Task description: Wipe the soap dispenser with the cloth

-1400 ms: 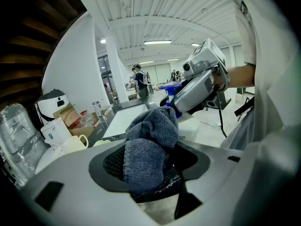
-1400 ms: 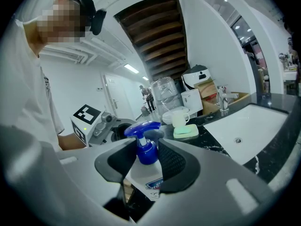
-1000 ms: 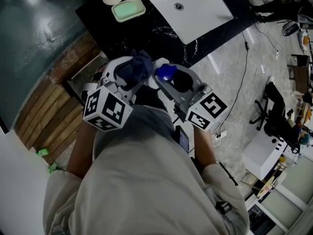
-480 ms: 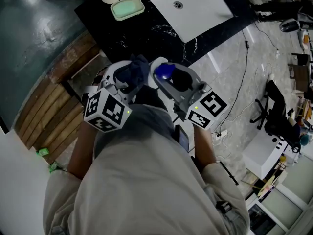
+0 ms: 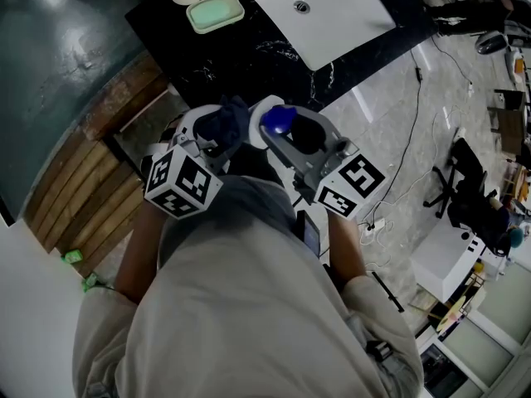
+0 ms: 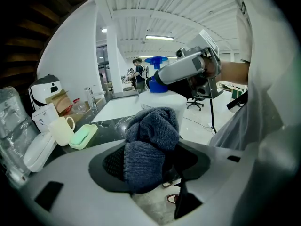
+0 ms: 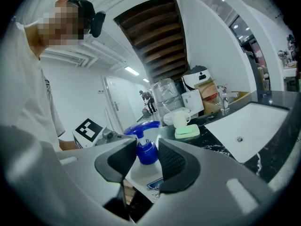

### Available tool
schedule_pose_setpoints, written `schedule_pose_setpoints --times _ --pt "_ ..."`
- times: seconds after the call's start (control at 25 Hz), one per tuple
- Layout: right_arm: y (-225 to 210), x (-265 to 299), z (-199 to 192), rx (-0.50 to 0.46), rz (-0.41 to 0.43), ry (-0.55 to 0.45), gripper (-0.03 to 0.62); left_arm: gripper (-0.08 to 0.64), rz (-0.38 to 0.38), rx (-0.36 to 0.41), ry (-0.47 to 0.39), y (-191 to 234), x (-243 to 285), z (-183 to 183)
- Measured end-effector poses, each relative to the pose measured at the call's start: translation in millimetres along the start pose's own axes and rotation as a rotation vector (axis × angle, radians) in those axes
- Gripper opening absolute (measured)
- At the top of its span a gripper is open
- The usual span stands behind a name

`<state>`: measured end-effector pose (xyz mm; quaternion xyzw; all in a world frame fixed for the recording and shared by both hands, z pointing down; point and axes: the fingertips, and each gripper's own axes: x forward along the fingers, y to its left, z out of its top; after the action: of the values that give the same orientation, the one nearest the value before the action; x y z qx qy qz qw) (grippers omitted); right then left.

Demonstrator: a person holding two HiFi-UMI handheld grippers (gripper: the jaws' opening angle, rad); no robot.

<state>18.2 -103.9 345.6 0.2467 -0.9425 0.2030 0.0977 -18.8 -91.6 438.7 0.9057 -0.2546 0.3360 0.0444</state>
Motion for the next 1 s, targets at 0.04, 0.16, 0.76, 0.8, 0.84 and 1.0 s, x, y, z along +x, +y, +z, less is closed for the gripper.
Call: schedule_pose_setpoints --times 0.04,0.16,0.76,0.8,0.84,1.0 --pt "-0.2 -0.1 0.2 0.0 -0.001 0.0 0.14 0.249 -0.002 0.003 0.005 -0.5 1.3 -1.4" --pt "-0.5 -0.1 -0.1 0.002 -0.001 -0.001 0.14 0.249 -0.008 -0.001 0.015 -1.9 4.7 -5.5" --pt "-0.2 -0.1 0.2 0.004 -0.006 -0.002 0.14 0.249 -0.04 -0.022 0.072 -8.2 22.0 -29.8" --pt "-0.1 0.0 0.3 0.004 -0.007 -0.002 0.14 0.249 -0.044 -0.021 0.08 -9.2 23.6 -32.5" --pt "-0.1 0.0 0.3 0.004 -0.007 -0.002 0.14 0.249 -0.048 -0.021 0.088 -10.4 25.5 -35.5" --pt "-0.5 -0.1 -0.6 0.004 -0.007 -0.001 0.14 0.249 -0.056 -0.031 0.098 -14.1 30.8 -42.9"
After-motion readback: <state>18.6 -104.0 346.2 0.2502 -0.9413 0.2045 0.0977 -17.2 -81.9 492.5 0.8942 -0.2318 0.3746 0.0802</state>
